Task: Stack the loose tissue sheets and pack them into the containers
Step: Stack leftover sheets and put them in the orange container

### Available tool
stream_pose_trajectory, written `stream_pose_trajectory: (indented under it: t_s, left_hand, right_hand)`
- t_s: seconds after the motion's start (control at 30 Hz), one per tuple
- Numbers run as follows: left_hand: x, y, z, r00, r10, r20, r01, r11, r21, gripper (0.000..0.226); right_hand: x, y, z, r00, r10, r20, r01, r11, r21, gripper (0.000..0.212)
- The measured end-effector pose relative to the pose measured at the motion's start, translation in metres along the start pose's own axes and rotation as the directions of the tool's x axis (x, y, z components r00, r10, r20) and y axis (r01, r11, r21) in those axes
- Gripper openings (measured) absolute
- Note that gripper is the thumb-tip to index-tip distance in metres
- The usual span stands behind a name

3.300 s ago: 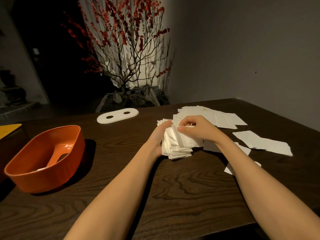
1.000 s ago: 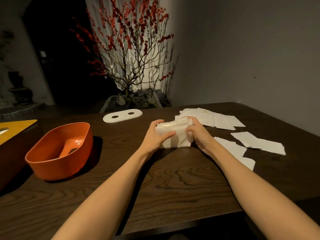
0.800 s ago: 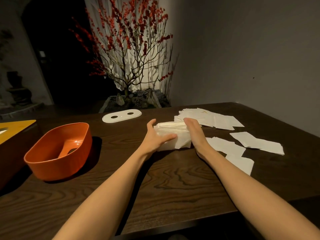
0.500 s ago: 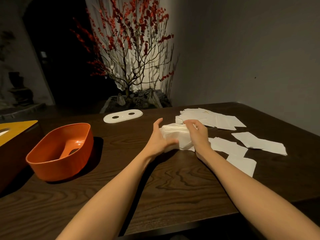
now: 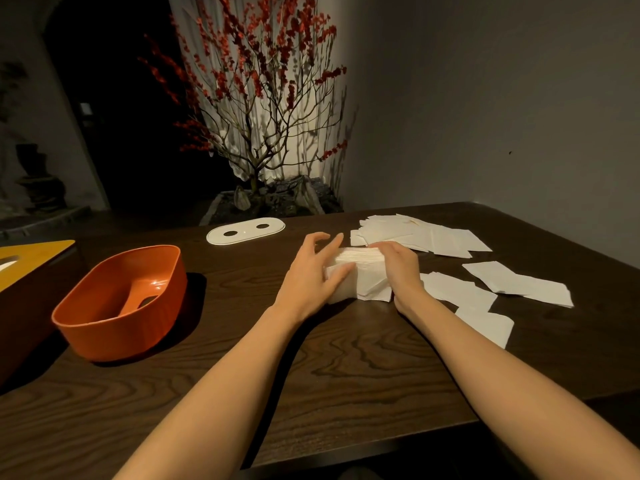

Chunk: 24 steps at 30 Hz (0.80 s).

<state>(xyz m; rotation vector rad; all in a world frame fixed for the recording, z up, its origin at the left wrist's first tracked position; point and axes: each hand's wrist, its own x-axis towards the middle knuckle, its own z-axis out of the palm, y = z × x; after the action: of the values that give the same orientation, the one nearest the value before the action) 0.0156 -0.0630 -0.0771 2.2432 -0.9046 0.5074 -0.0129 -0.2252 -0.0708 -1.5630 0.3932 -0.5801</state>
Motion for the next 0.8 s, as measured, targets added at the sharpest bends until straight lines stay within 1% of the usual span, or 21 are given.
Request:
stream_pose_trajectory:
  t_s: [0.13, 0.2, 0.23, 0.3, 0.33, 0.37, 0.4, 0.47, 0.53, 0.57, 0.63, 0.67, 0.73, 0.8]
  left_hand:
    - [-0.001, -0.002, 0.000, 0.992, -0.106, 0.064, 0.114, 0.983, -0.141, 0.063]
    - [0.000, 0.000, 0.000, 0.984, -0.157, 0.079, 0.173, 0.950, -0.260, 0.077]
    - [0.002, 0.001, 0.000, 0.971, -0.209, 0.118, 0.237, 0.910, -0.339, 0.088]
    - [0.005, 0.001, -0.001, 0.913, -0.307, 0.269, 0.405, 0.767, -0.497, 0.108]
    - [0.007, 0.001, -0.001, 0.879, -0.326, 0.349, 0.473, 0.695, -0.542, 0.115]
    - [0.008, 0.002, 0.000, 0.855, -0.330, 0.401, 0.513, 0.653, -0.557, 0.119]
    - [0.009, 0.004, 0.002, 0.843, -0.329, 0.426, 0.530, 0.644, -0.551, 0.122]
    - [0.008, 0.010, 0.007, 0.855, -0.315, 0.412, 0.508, 0.672, -0.540, 0.121]
    - [0.008, 0.014, 0.010, 0.887, -0.325, 0.327, 0.457, 0.712, -0.533, 0.111]
    - [0.008, 0.013, 0.009, 0.902, -0.330, 0.277, 0.431, 0.716, -0.549, 0.105]
    - [0.008, 0.010, 0.007, 0.916, -0.337, 0.220, 0.399, 0.691, -0.603, 0.096]
    - [0.008, 0.009, 0.005, 0.916, -0.336, 0.219, 0.397, 0.683, -0.612, 0.096]
    - [0.007, 0.005, 0.003, 0.907, -0.329, 0.265, 0.422, 0.697, -0.580, 0.099]
    - [0.008, 0.002, 0.001, 0.888, -0.317, 0.332, 0.455, 0.707, -0.542, 0.104]
  right_hand:
    - [0.000, -0.002, 0.001, 0.997, 0.044, 0.057, -0.045, 0.999, 0.017, 0.026]
    - [-0.002, -0.004, 0.000, 0.993, 0.052, 0.103, -0.058, 0.997, 0.052, 0.029]
    - [-0.002, -0.004, 0.000, 0.993, 0.051, 0.110, -0.058, 0.996, 0.065, 0.030]
    - [-0.003, -0.004, -0.002, 0.992, 0.038, 0.120, -0.048, 0.995, 0.083, 0.029]
    - [-0.004, -0.005, -0.002, 0.990, 0.034, 0.135, -0.046, 0.995, 0.090, 0.028]
    - [-0.005, -0.005, -0.003, 0.988, 0.030, 0.154, -0.044, 0.995, 0.092, 0.027]
    - [-0.005, -0.004, -0.003, 0.985, 0.025, 0.171, -0.041, 0.995, 0.087, 0.026]
    - [-0.007, -0.005, -0.002, 0.980, 0.003, 0.199, -0.016, 0.998, 0.062, 0.024]
    - [-0.007, -0.006, -0.001, 0.977, -0.051, 0.205, 0.038, 0.997, 0.067, 0.024]
    - [-0.007, -0.007, -0.001, 0.977, -0.078, 0.199, 0.065, 0.995, 0.073, 0.024]
    - [-0.007, -0.007, -0.002, 0.977, -0.116, 0.179, 0.104, 0.992, 0.073, 0.023]
    - [-0.006, -0.007, -0.002, 0.979, -0.128, 0.160, 0.120, 0.991, 0.055, 0.023]
    - [-0.003, -0.003, -0.003, 0.987, -0.122, 0.101, 0.123, 0.992, -0.007, 0.022]
    - [0.001, -0.001, -0.004, 0.996, -0.077, 0.036, 0.078, 0.996, -0.037, 0.022]
